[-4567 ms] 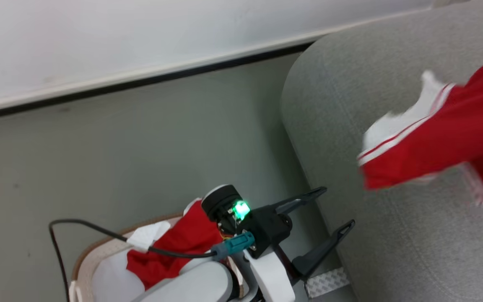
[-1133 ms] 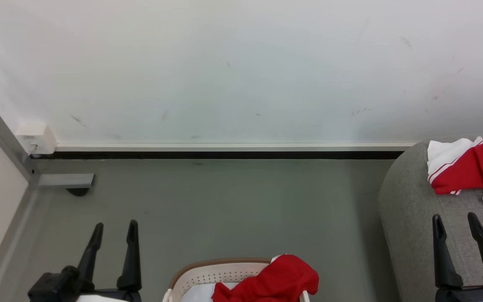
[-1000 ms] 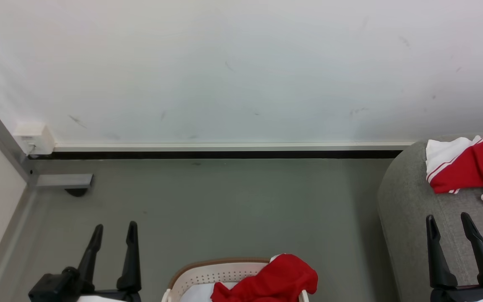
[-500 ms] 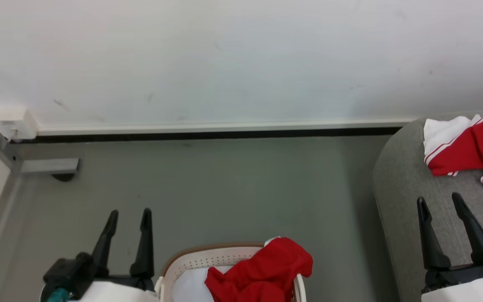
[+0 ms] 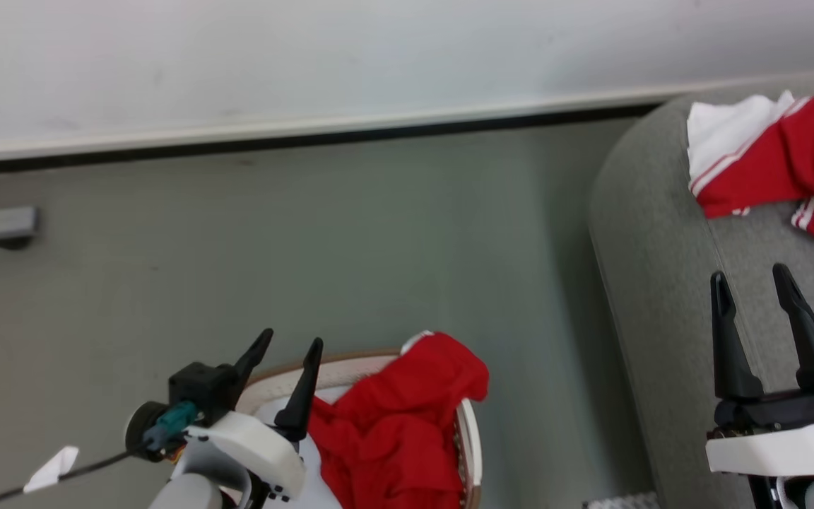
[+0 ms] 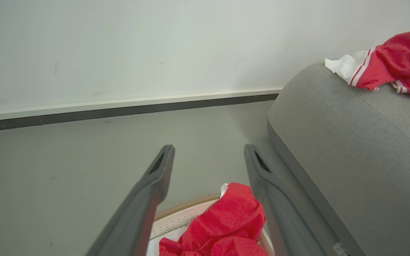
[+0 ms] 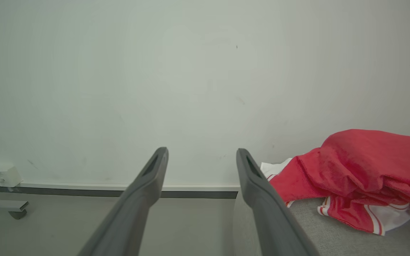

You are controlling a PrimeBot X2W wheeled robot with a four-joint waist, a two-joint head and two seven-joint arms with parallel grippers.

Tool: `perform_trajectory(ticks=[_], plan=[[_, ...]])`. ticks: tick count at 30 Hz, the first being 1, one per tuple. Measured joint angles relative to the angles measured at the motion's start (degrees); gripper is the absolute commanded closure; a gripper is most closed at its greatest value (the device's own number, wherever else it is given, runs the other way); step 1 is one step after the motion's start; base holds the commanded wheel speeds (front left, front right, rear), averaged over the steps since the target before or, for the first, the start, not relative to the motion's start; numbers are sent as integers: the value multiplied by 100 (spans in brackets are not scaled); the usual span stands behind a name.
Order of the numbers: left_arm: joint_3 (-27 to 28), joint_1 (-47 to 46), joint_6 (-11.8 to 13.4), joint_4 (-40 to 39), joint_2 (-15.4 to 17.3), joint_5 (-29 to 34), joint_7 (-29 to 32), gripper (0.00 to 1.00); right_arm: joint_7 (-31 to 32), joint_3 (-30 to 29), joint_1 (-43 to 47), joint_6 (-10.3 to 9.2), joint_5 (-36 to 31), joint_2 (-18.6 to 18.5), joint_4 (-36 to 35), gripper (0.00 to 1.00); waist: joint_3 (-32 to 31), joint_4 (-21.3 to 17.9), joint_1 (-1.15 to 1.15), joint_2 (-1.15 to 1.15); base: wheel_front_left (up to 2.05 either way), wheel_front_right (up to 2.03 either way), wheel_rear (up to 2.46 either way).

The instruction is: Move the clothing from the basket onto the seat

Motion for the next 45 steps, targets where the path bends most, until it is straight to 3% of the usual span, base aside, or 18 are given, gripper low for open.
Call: perform_trajectory(ticks=[8,18,26,38,40,43,44,45], plan=[[-526,-661,-287,1403,99,147,261,0,-157,36,-357,0,-2,166,44,0,763,-436,0,0,0,0,0],[-1123,-1592,-369,2933,319,-29,757,0,-235,202,-865,0,31,311,35,0,1633,-999,0,0,0,0,0],[-1616,-2195,-370,3414,693,-172,957,0,-238,287,-1108,0,118,380,-383,0,2326,-1400,0,0,0,0,0],[-2184,-2841,-370,4061,838,-314,1328,0,-240,499,-1433,0,356,392,-987,0,3153,-1704,0,0,0,0,0],[-2280,-2881,-370,4216,842,-302,1460,20,-240,514,-1460,0,390,392,-998,0,3240,-1720,0,0,0,0,0],[-2491,-2889,-371,4379,812,-285,1694,24,-238,552,-1481,0,428,392,-977,0,3298,-1731,0,0,0,0,0],[-2585,-2905,-370,4368,805,-240,1674,46,-238,564,-1494,0,459,393,-977,0,3307,-1737,-1,0,0,0,0],[-2665,-2938,-370,4368,808,-224,1660,60,-238,570,-1507,0,469,393,-972,0,3314,-1743,-1,0,0,0,0]])
